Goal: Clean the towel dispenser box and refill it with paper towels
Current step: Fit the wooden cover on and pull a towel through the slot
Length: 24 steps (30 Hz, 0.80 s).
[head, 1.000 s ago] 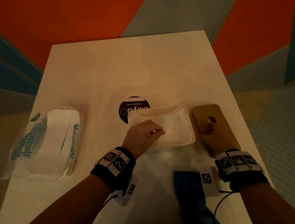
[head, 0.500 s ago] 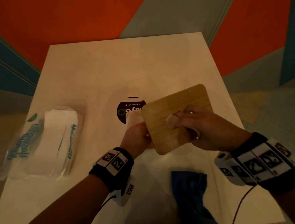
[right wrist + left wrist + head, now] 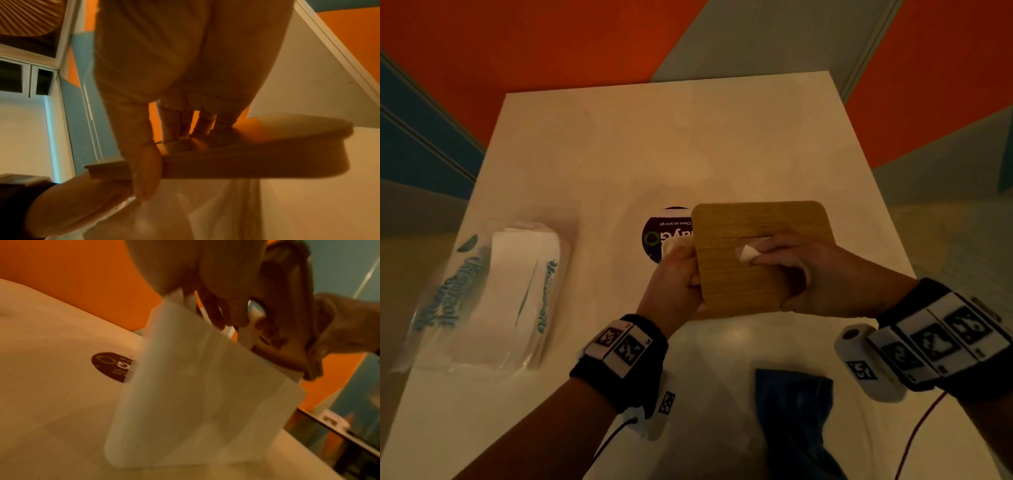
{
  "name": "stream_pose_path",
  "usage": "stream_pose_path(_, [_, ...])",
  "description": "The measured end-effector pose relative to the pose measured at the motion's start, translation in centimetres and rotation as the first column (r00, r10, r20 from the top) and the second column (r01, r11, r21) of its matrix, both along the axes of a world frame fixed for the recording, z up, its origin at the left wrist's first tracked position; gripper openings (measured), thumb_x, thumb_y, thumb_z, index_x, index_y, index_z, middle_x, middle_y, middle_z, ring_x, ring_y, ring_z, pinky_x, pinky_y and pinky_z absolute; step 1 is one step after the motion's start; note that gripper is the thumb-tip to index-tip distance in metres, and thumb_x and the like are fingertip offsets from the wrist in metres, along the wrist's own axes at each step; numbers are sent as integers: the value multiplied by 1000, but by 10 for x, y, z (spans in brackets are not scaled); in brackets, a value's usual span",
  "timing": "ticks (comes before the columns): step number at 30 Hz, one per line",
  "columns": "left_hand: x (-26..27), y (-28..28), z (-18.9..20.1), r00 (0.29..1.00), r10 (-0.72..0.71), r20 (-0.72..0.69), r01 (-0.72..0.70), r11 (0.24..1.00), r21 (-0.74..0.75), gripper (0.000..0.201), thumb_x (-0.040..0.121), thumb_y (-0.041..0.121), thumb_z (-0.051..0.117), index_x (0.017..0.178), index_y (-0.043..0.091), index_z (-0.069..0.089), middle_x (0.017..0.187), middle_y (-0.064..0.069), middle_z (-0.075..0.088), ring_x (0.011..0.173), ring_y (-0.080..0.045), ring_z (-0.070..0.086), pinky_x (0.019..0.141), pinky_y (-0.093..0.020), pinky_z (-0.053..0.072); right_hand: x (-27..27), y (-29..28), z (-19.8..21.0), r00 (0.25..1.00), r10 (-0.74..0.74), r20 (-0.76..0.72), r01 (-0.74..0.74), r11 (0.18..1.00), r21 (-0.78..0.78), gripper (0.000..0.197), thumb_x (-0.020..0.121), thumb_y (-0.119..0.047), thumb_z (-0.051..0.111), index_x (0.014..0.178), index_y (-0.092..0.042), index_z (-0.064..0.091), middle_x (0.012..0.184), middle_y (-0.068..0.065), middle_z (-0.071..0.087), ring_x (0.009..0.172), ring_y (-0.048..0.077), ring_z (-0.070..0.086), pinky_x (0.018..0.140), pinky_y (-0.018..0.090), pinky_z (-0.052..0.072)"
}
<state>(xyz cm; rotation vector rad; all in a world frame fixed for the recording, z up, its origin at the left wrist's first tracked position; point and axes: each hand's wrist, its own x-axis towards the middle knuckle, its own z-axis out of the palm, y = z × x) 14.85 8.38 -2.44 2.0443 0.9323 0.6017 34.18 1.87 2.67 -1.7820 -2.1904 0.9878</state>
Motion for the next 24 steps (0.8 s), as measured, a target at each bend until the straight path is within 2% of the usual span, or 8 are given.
stream_pose_path(1, [-2, -2, 9, 994, 103, 35, -103, 994, -22, 21, 83, -3, 49, 81, 6, 67, 67, 9, 63, 67, -20, 50, 68, -6, 45, -3, 1, 1, 1000, -10, -13, 10, 1000, 24, 66, 71, -14, 75, 130, -17, 46, 129, -17, 33, 132, 15, 29, 105, 21, 24])
stream_pose_path(3, [-14, 1, 12, 958, 277, 77, -280, 960, 33, 15, 81, 6, 54, 91, 6, 66, 84, 1, 66, 72, -13, 51, 76, -13, 45, -14, 5, 2, 1000, -13, -1, 13, 999, 52, 63, 73, -15, 74, 130, -15, 47, 135, -9, 39, 131, 16, 30, 105, 20, 26])
stream_pose_path(5, [-26, 4, 6, 898, 434, 72, -428, 900, -83, 18, 86, 11, 56, 103, 12, 63, 101, -4, 63, 76, -5, 53, 72, -10, 45, -26, 10, -3, 998, 31, 49, -34, 998, 54, 60, 74, -16, 72, 130, -16, 48, 141, -2, 41, 129, 19, 34, 107, 28, 32])
stream_pose_path(7, [-32, 6, 1, 870, 494, -9, -480, 841, -249, 24, 90, 17, 50, 112, 11, 60, 112, -7, 61, 85, -10, 55, 74, -12, 45, -37, 13, -9, 989, 79, 125, -83, 996, 26, 59, 77, -24, 68, 132, -20, 45, 141, -2, 40, 128, 19, 34, 107, 34, 34])
stream_pose_path(10, [-29, 5, 6, 882, 467, -70, -467, 841, -273, 30, 91, 23, 49, 118, 10, 56, 118, -10, 60, 95, -17, 55, 81, -29, 45, -47, 16, -14, 981, 107, 159, -105, 994, -21, 60, 80, -26, 65, 135, -23, 39, 142, -4, 36, 128, 17, 30, 106, 30, 28])
stream_pose_path(15, [-29, 8, 11, 900, 414, -135, -435, 873, -221, 29, 87, 13, 56, 115, 15, 59, 116, -7, 61, 84, -15, 58, 62, -10, 44, -48, 20, -14, 975, 122, 184, -107, 990, -93, 68, 79, -26, 67, 138, -22, 34, 143, -3, 32, 128, 18, 26, 107, 31, 28])
stream_pose_path(19, [-31, 7, 13, 902, 414, -127, -432, 851, -298, 35, 85, 7, 58, 119, 14, 55, 105, 0, 58, 69, -2, 54, 52, 2, 44, -48, 18, -16, 973, 139, 186, -115, 985, -132, 71, 78, -28, 69, 138, -23, 32, 143, -4, 31, 128, 19, 26, 107, 34, 29])
stream_pose_path(24, [-34, 5, 18, 901, 403, -158, -432, 821, -373, 41, 83, 9, 62, 122, 13, 50, 102, -3, 58, 77, -14, 59, 66, -22, 52, -50, 18, -16, 959, 189, 210, -161, 977, -142, 73, 78, -28, 69, 139, -24, 30, 144, -5, 30, 129, 19, 26, 108, 37, 31])
